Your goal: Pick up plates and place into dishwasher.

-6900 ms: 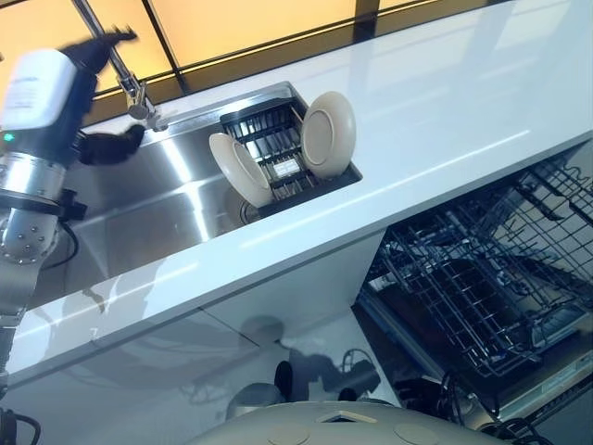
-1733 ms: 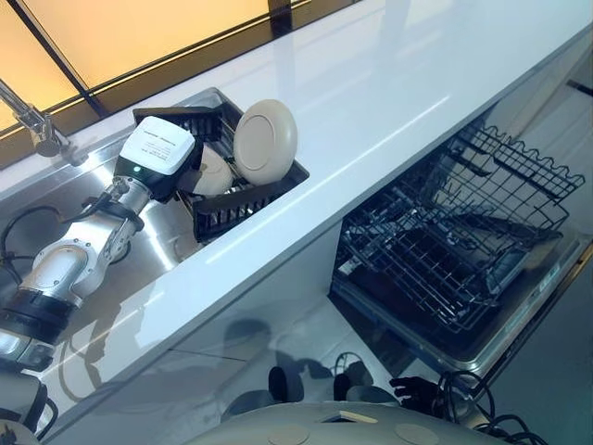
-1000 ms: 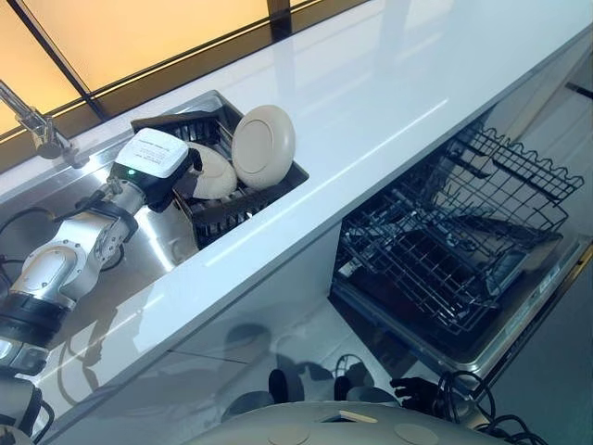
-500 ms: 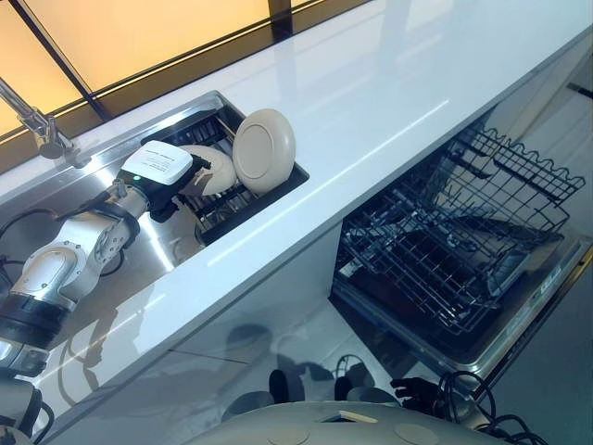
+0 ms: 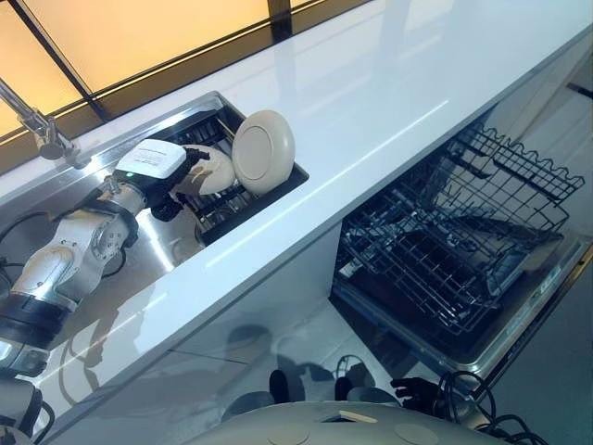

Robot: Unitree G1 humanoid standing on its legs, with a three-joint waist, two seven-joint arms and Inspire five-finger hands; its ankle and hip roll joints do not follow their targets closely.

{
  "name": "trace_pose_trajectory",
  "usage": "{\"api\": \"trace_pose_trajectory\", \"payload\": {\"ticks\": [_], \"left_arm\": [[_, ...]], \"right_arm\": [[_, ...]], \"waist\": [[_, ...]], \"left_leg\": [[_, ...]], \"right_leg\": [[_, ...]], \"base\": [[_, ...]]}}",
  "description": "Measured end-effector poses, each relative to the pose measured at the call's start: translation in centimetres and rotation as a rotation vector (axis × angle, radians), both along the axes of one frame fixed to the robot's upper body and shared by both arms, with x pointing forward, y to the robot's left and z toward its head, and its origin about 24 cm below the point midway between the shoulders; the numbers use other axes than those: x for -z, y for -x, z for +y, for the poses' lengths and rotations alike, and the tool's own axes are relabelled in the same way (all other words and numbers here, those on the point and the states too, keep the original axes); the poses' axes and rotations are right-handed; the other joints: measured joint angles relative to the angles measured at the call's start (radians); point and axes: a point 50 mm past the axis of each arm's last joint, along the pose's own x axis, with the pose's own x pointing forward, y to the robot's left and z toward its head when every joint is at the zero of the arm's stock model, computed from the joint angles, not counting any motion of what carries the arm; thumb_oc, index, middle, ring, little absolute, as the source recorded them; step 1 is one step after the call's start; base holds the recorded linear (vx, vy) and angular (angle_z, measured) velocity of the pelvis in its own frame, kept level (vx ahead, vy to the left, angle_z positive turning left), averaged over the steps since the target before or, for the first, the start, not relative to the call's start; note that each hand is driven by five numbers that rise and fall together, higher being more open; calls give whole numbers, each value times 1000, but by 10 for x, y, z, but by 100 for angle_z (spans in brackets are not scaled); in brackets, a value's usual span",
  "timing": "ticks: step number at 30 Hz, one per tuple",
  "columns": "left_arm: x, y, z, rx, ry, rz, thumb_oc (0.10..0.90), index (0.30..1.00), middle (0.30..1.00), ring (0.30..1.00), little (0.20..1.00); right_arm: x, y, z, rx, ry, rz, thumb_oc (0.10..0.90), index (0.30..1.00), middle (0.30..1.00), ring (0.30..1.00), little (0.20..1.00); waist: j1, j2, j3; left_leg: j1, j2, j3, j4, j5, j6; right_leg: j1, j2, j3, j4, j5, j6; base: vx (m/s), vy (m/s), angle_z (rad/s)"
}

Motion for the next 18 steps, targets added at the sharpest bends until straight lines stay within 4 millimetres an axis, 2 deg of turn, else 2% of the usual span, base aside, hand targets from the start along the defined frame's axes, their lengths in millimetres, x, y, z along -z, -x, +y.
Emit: {"api": "trace_pose_trajectory", "payload": {"ticks": [7,11,18], "left_arm": [[-8,-8,4,-77,209,156,800,900,900,900,900],[-6,-7,3,-73,294,237,800,900,900,900,900],[-5,-7,2,-75,307,243,800,900,900,900,900]], "right_arm": [[0,0,0,6,7,2,800,900,900,900,900],[0,-1,0,7,8,1,800,900,900,900,900],[0,-1,0,7,10,-2,800,900,900,900,900]], "waist": [[0,0,0],[-4,0,0],[-10,1,0]], "left_leg": [[0,0,1,0,0,0],[1,0,10,0,0,0],[3,0,10,0,0,0]], "right_leg": [[1,-1,-1,0,0,0],[1,-1,0,0,0,0],[3,-1,0,0,0,0]], "base": [[0,0,0],[0,0,0],[0,0,0]]}}
